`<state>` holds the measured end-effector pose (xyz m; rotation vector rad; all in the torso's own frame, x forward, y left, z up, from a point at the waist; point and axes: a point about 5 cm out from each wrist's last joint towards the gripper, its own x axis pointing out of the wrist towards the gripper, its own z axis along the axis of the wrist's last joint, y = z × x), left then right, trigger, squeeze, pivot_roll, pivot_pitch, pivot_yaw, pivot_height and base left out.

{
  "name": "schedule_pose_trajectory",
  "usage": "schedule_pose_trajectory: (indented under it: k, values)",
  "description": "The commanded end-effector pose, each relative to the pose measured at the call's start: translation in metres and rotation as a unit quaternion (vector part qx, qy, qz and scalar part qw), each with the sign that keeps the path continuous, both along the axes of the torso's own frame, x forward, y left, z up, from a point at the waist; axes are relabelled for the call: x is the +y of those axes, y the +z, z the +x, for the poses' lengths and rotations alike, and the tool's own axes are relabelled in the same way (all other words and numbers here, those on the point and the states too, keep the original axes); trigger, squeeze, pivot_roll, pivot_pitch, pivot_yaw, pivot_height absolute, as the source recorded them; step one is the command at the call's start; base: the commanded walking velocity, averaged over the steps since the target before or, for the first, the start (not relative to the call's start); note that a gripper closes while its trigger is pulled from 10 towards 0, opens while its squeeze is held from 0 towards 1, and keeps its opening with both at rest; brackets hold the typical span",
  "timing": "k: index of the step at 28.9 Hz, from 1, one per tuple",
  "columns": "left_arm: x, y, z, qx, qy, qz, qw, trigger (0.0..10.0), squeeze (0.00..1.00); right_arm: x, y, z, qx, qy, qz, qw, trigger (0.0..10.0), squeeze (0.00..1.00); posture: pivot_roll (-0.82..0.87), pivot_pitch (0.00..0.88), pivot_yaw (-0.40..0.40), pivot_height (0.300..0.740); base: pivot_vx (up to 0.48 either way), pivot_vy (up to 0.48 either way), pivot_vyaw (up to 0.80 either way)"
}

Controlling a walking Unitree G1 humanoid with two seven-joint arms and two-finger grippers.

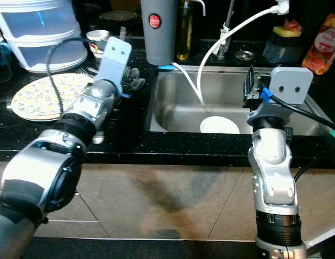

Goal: Kitchen organization

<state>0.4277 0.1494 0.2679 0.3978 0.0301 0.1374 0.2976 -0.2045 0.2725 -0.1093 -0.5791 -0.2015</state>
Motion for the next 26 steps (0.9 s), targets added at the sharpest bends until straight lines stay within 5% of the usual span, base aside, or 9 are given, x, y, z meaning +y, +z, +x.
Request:
schedule_pose_trajectory:
  k: [1, 3, 6, 8, 9, 13, 20, 22, 26]
  values:
    - [0.005, 0.008, 0.001, -0.017, -0.047, -0.111, 0.993, 10.0, 0.0, 0.001, 0.0, 0.0, 0.001, 0.001, 0.0, 1.0, 10.0, 0.0, -0.05, 0.048, -0.005, 0.74, 0.0, 0.0, 0.0]
    - [0.001, 0.021, 0.001, -0.046, -0.091, -0.191, 0.976, 10.0, 0.0, 0.002, 0.0, 0.002, 0.001, 0.004, -0.001, 1.0, 10.0, 0.0, -0.04, 0.048, -0.007, 0.74, 0.0, 0.0, 0.0]
    - [-0.007, 0.032, 0.0, -0.081, -0.137, -0.226, 0.961, 10.0, 0.0, 0.003, 0.001, 0.003, 0.001, 0.007, -0.001, 1.0, 10.0, 0.0, -0.04, 0.045, -0.01, 0.74, 0.0, 0.0, 0.0]
    - [-0.012, 0.037, -0.001, -0.098, -0.159, -0.232, 0.954, 10.0, 0.0, 0.004, 0.001, 0.003, 0.0, 0.008, -0.001, 1.0, 10.0, 0.0, -0.04, 0.045, -0.01, 0.74, 0.0, 0.0, 0.0]
    - [-0.027, 0.044, -0.004, -0.126, -0.203, -0.211, 0.948, 10.0, 0.0, 0.005, 0.002, 0.003, 0.0, 0.01, -0.001, 1.0, 10.0, 0.0, -0.04, 0.045, -0.01, 0.74, 0.0, 0.0, 0.0]
    - [-0.038, 0.045, -0.006, -0.132, -0.225, -0.188, 0.947, 10.0, 0.0, 0.005, 0.002, 0.002, -0.001, 0.01, -0.002, 1.0, 10.0, 0.0, -0.05, 0.046, -0.009, 0.74, 0.0, 0.0, 0.0]
    - [-0.106, 0.02, -0.014, -0.04, -0.36, -0.208, 0.909, 10.0, 0.0, 0.005, 0.001, -0.003, -0.003, 0.007, 0.0, 1.0, 10.0, 0.0, -0.08, 0.058, 0.017, 0.74, 0.0, 0.0, 0.0]
    - [-0.127, 0.005, -0.018, -0.007, -0.351, -0.185, 0.918, 10.0, 0.0, 0.006, 0.001, -0.006, -0.002, 0.006, 0.001, 1.0, 10.0, 0.0, -0.1, 0.078, 0.019, 0.74, 0.0, 0.0, 0.0]
    - [-0.142, -0.013, -0.022, 0.026, -0.33, -0.18, 0.926, 10.0, 0.0, 0.009, 0.002, -0.011, -0.002, 0.009, -0.003, 1.0, 10.0, 0.0, -0.13, 0.108, 0.027, 0.74, 0.0, 0.0, 0.0]
